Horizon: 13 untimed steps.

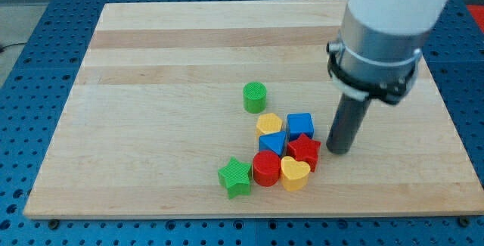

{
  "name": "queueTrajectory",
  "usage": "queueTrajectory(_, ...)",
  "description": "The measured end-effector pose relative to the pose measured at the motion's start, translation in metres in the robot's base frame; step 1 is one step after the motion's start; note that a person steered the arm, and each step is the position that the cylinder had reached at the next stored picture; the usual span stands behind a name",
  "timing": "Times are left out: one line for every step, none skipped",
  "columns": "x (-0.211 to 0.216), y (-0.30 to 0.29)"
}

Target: Push the green circle into the yellow hexagon

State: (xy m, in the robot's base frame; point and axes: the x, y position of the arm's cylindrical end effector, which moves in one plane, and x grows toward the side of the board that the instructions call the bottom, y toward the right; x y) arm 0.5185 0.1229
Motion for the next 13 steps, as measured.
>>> queueTrajectory(-0.057,0.000)
queueTrajectory(-0.110,-0.003)
queueTrajectory(-0.154,-0.025)
queueTrajectory(-0.170,-0.070)
queueTrajectory(-0.170,-0.114)
queueTrajectory(-0.160,-0.142)
queueTrajectory(-0.141,-0.143)
queueTrajectory(-0.125,-0.143)
queueTrajectory(-0.107,-0.143)
queueTrajectory(-0.093,-0.135)
queueTrajectory(-0.093,-0.121)
queueTrajectory(-0.077,-0.120)
queueTrajectory(-0.061,-0.120)
